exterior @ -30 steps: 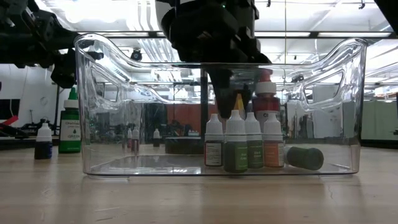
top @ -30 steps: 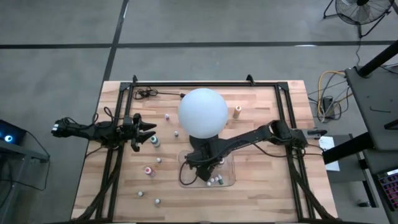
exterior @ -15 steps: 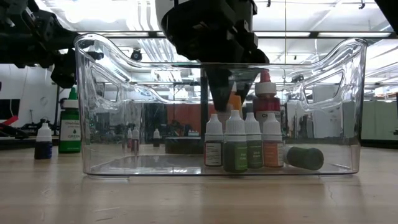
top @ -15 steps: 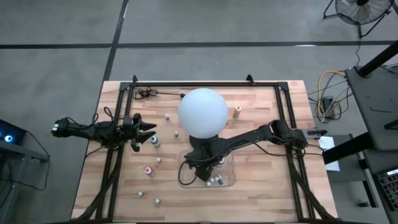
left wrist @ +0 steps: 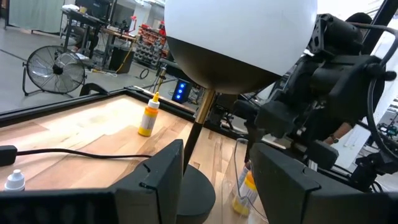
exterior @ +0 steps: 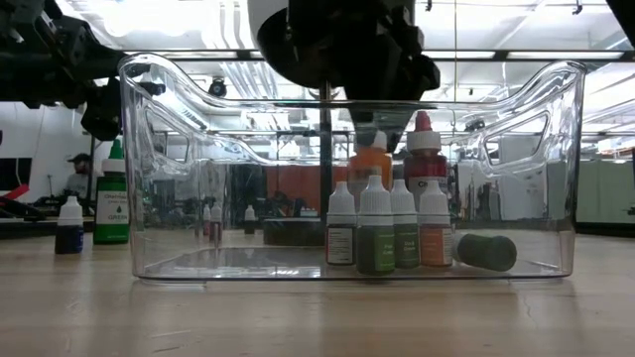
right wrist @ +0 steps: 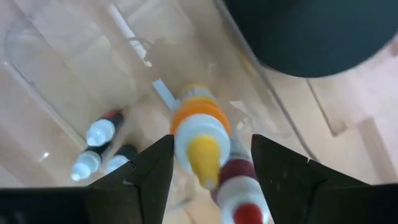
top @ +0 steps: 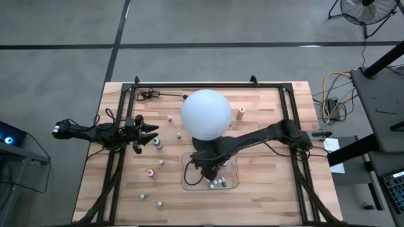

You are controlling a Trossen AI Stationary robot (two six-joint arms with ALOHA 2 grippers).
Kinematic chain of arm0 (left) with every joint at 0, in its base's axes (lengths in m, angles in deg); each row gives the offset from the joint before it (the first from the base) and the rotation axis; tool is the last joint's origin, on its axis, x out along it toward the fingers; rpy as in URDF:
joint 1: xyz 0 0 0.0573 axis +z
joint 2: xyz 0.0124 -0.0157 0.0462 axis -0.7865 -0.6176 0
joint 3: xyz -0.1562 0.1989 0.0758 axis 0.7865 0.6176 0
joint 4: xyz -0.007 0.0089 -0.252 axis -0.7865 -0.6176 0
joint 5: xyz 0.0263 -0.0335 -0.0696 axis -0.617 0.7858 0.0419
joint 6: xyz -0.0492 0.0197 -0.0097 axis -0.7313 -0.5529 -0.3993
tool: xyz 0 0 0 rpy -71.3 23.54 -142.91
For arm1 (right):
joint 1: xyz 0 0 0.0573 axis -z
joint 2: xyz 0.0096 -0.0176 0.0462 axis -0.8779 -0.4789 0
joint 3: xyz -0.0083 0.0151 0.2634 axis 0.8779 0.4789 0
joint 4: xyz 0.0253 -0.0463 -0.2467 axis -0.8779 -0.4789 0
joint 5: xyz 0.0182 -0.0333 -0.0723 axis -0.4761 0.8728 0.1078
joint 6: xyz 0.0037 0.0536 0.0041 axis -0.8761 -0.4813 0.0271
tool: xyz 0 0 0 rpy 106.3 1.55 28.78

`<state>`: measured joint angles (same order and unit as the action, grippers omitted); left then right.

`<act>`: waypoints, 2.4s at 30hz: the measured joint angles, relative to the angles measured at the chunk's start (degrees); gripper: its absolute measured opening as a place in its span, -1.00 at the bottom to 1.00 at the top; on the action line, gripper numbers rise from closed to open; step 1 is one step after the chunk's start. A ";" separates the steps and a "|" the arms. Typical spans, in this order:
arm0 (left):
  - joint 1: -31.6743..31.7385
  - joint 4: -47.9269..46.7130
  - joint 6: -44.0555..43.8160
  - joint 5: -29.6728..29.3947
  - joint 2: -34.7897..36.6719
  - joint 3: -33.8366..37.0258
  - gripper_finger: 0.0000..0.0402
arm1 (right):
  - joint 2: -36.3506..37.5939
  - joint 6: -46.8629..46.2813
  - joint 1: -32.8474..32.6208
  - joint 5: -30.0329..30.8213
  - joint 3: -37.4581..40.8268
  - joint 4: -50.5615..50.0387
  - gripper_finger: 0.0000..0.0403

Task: Pick & Place food coloring
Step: Put the big yellow food coloring bottle into the transparent bin

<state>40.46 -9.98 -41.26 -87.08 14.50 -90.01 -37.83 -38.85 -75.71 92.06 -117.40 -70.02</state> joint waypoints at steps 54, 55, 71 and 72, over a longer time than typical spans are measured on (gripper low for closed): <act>-0.01 -0.07 0.00 -0.02 -0.01 0.00 -0.20 | 51.29 26.86 13.22 9.39 37.81 -7.64 0.51; -0.02 -0.07 0.00 0.00 0.00 0.00 -0.20 | 51.29 28.88 14.77 9.39 37.02 -7.60 0.51; 0.00 -0.07 0.00 -0.01 -0.02 0.00 -0.20 | 42.47 64.43 45.30 2.98 26.04 -6.47 0.48; 0.00 -0.09 0.00 -0.02 0.00 0.00 -0.20 | 41.42 65.79 46.57 1.57 26.04 -5.77 0.48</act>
<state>40.46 -10.07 -41.25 -87.11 14.50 -90.01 3.59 26.94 -29.14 93.63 -91.36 -75.80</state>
